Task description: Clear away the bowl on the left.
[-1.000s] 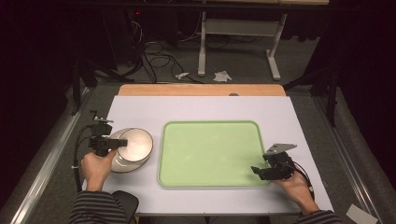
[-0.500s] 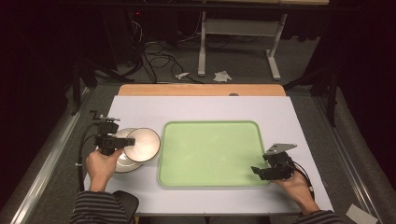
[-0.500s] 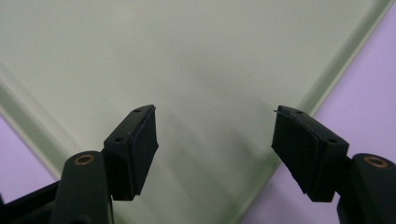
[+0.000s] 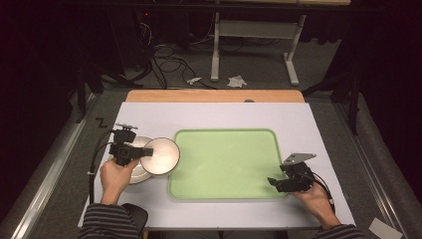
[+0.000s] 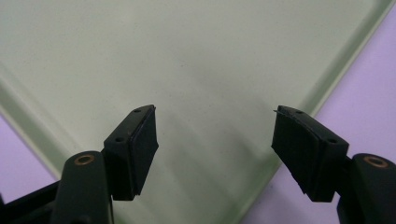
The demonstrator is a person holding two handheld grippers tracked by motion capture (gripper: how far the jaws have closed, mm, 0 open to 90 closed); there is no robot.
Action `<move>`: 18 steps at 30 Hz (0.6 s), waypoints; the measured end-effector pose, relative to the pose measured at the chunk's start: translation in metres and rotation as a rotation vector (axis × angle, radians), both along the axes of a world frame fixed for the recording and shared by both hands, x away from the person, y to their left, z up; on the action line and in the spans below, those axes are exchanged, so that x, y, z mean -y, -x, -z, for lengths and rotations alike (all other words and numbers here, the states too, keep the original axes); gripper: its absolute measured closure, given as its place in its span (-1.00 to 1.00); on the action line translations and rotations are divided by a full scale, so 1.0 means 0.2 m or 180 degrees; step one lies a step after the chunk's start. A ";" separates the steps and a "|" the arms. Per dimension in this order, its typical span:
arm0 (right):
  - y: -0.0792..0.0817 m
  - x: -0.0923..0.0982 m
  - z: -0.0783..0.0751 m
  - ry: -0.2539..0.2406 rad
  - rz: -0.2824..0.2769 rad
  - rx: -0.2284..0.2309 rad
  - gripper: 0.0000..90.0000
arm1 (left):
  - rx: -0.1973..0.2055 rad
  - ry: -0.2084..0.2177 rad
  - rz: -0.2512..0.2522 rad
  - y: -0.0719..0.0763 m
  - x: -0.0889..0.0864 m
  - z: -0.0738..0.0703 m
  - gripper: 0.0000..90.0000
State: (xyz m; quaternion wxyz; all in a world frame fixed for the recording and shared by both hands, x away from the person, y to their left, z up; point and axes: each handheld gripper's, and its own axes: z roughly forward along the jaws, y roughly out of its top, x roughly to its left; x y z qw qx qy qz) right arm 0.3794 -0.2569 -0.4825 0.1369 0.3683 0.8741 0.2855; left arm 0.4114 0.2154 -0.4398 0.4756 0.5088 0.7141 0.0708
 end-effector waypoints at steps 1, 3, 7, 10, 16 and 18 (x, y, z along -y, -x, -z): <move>0.00 0.00 0.00 0.0001 0.0000 0.0001 -0.28 | 0.0006 -0.0008 0.0021 0.00 0.01 0.00 0.82; 0.00 0.00 0.00 0.0000 0.0001 0.0002 -0.28 | 0.0005 -0.0009 0.0052 0.00 0.02 0.00 0.82; 0.00 0.00 0.00 0.0002 -0.0003 0.0002 -0.28 | 0.0005 0.0011 0.0125 0.00 0.05 -0.01 0.82; 0.00 0.00 0.00 -0.0002 -0.0005 -0.0010 -0.28 | 0.0001 0.0011 0.0162 0.00 0.08 -0.01 0.82; 0.00 0.00 0.00 -0.0036 -0.0006 -0.0064 -0.28 | -0.0003 -0.0022 0.0231 0.00 0.12 -0.01 0.82; 0.00 0.00 0.00 -0.0052 -0.0011 -0.0077 -0.28 | -0.0007 -0.0034 0.0256 0.00 0.13 -0.01 0.82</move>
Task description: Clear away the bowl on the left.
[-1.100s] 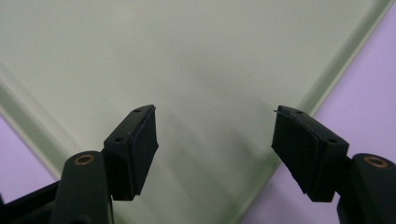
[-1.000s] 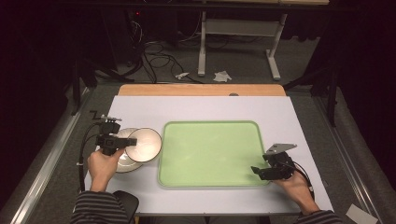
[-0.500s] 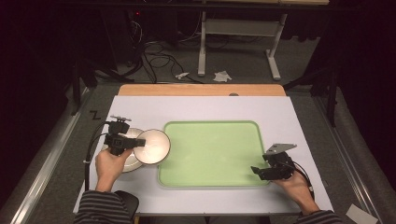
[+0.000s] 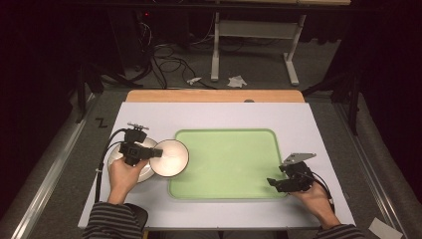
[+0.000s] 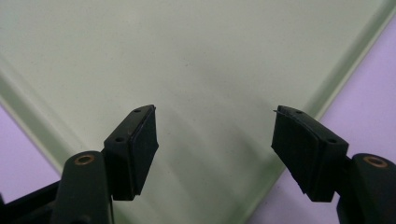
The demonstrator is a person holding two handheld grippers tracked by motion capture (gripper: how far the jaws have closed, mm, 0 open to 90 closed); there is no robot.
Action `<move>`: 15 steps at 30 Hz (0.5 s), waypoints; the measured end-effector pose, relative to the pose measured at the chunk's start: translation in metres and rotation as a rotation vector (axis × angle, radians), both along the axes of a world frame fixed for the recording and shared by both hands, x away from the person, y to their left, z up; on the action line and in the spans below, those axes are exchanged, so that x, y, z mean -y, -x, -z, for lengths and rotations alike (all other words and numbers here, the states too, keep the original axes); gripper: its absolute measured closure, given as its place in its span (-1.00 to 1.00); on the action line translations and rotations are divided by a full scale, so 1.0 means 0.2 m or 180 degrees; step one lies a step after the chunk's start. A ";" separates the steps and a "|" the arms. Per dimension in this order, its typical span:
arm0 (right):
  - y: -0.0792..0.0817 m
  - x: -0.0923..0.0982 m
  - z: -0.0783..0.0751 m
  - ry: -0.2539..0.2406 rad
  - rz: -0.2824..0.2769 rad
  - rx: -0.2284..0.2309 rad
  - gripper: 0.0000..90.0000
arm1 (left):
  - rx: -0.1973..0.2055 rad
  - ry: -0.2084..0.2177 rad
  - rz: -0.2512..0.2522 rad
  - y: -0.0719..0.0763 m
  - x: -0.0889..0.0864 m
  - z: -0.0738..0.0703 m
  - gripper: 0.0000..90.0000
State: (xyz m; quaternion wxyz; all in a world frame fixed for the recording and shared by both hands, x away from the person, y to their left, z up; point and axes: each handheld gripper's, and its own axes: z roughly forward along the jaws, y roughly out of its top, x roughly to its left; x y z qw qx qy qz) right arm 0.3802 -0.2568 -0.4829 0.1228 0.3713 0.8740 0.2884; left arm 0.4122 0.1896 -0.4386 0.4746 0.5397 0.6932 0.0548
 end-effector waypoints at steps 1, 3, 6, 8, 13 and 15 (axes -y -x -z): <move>0.00 0.00 0.00 0.0005 -0.0011 0.0009 -0.28 | -0.0004 -0.0004 0.0013 0.00 0.01 0.00 0.82; 0.00 0.00 0.00 0.0013 -0.0012 -0.0008 -0.28 | -0.0009 -0.0001 0.0027 -0.01 0.02 0.00 0.82; 0.00 0.00 0.00 0.0001 0.0006 -0.0019 -0.28 | -0.0017 -0.0005 0.0062 -0.02 0.04 0.00 0.82; 0.00 0.00 0.00 0.0014 0.0011 -0.0010 -0.28 | -0.0017 -0.0031 0.0102 -0.02 0.06 0.00 0.82; 0.00 0.00 0.00 0.0004 0.0007 -0.0014 -0.28 | -0.0003 -0.0008 0.0159 -0.03 0.10 -0.01 0.82; 0.00 0.00 0.00 0.0011 0.0014 -0.0018 -0.28 | 0.0000 -0.0016 0.0195 -0.03 0.13 -0.01 0.82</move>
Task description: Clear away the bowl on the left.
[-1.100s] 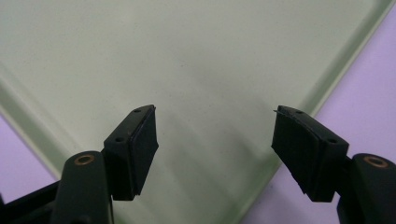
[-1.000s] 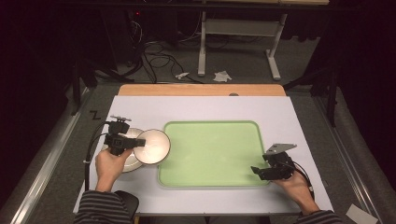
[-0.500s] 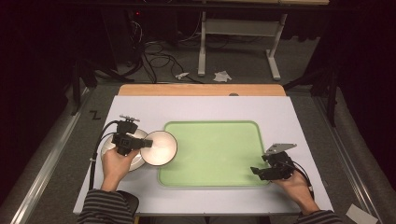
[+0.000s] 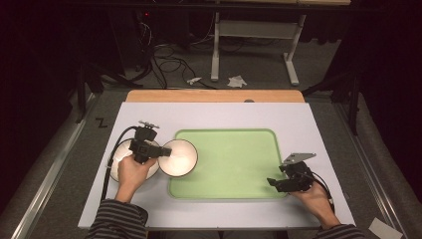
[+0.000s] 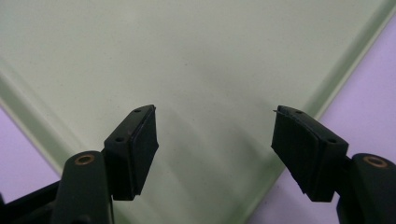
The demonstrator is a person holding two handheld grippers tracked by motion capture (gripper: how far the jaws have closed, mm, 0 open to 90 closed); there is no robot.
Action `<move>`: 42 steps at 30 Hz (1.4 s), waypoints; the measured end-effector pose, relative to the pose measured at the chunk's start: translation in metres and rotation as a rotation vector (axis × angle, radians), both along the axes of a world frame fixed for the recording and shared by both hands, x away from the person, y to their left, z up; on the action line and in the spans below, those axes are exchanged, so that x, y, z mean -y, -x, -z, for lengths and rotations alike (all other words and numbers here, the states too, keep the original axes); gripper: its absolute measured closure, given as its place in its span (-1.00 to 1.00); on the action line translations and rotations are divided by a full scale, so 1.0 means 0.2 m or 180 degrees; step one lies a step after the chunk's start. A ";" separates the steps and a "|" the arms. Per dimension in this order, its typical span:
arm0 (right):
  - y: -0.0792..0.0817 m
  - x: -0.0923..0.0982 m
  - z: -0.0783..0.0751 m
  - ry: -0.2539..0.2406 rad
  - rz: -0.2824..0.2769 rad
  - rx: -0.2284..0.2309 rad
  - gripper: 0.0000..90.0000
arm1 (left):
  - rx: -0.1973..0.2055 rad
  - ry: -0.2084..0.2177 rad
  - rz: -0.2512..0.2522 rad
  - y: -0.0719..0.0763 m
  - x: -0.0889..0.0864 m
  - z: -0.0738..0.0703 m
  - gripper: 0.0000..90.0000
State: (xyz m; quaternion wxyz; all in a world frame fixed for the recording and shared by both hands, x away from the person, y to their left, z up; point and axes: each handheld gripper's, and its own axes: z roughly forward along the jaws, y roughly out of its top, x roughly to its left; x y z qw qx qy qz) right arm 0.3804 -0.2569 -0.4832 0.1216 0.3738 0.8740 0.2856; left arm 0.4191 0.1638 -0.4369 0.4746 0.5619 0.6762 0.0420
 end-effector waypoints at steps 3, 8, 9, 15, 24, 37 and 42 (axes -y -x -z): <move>0.00 0.00 0.00 -0.0002 -0.0006 0.0008 -0.28 | -0.0005 0.0012 0.0061 -0.01 0.03 0.00 0.82; 0.00 0.00 0.00 -0.0004 -0.0005 0.0000 -0.28 | 0.0014 -0.0036 0.0153 -0.01 0.09 -0.01 0.82; 0.00 0.00 0.00 -0.0005 -0.0003 0.0003 -0.28 | 0.0010 -0.0035 0.0168 -0.01 0.09 -0.01 0.82; 0.00 0.00 0.00 -0.0007 -0.0012 0.0010 -0.28 | -0.0012 -0.0041 0.0243 -0.03 0.15 0.00 0.82; 0.00 0.00 0.00 -0.0008 -0.0009 0.0001 -0.28 | -0.0046 -0.0148 0.0336 -0.06 0.24 0.02 0.82; 0.00 0.00 0.00 -0.0005 -0.0017 0.0001 -0.28 | -0.0112 -0.0194 0.0446 -0.14 0.39 0.07 0.82; 0.00 0.00 0.00 -0.0006 -0.0016 0.0000 -0.28 | -0.0135 -0.0216 0.0510 -0.16 0.45 0.09 0.82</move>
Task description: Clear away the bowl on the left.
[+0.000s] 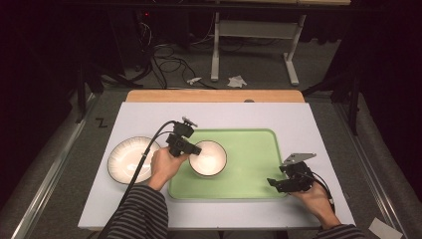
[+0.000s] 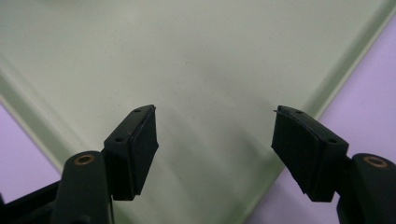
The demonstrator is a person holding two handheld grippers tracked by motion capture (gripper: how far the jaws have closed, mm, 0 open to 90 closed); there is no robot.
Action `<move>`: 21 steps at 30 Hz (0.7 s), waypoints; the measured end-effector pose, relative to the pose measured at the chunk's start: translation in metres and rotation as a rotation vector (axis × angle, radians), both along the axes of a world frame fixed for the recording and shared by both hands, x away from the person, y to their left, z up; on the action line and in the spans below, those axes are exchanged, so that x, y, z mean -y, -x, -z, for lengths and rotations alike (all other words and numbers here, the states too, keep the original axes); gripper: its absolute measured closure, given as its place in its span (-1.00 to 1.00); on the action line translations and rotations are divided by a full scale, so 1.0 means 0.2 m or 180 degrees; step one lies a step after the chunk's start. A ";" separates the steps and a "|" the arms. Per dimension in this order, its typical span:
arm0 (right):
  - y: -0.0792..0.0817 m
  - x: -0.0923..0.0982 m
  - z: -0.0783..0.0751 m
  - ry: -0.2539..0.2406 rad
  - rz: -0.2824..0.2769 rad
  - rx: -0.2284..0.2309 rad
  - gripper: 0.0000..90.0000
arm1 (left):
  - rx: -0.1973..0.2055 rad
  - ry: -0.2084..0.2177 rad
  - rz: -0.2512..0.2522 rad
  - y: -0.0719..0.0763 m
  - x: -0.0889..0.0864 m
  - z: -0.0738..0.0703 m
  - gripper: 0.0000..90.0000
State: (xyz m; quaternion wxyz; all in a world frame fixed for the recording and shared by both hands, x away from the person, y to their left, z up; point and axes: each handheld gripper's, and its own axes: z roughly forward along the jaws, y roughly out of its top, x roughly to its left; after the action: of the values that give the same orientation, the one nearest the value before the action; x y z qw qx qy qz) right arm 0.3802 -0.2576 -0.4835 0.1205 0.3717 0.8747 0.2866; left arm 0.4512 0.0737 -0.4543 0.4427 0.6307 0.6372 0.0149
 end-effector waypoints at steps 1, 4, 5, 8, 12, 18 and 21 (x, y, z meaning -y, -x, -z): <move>0.00 0.00 0.00 0.0001 0.0001 0.0001 -0.28 | -0.0013 0.0001 0.0007 -0.01 0.01 0.01 0.82; 0.00 0.00 0.00 -0.0002 0.0004 0.0000 -0.28 | -0.0033 -0.0024 0.0009 -0.02 0.03 0.03 0.82; 0.00 0.00 0.00 0.0001 0.0004 -0.0002 -0.28 | -0.0047 -0.0024 0.0002 -0.03 0.03 0.04 0.82; 0.00 0.00 0.00 0.0004 -0.0001 0.0003 -0.28 | -0.0064 -0.0023 -0.0006 -0.04 0.04 0.05 0.82; 0.00 0.00 0.00 0.0008 0.0010 0.0002 -0.28 | -0.0082 -0.0035 -0.0008 -0.06 0.07 0.07 0.82; 0.00 0.00 0.00 0.0002 -0.0001 0.0005 -0.28 | -0.0112 0.0012 -0.0034 -0.09 0.11 0.10 0.82; 0.00 0.00 0.00 0.0002 -0.0004 0.0001 -0.28 | -0.0153 0.0025 -0.0046 -0.11 0.12 0.11 0.82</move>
State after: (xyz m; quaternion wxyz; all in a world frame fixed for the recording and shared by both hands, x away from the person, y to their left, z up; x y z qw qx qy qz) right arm 0.3800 -0.2579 -0.4835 0.1206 0.3710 0.8751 0.2865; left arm 0.4726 0.0503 -0.4767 0.4296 0.6246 0.6522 0.0004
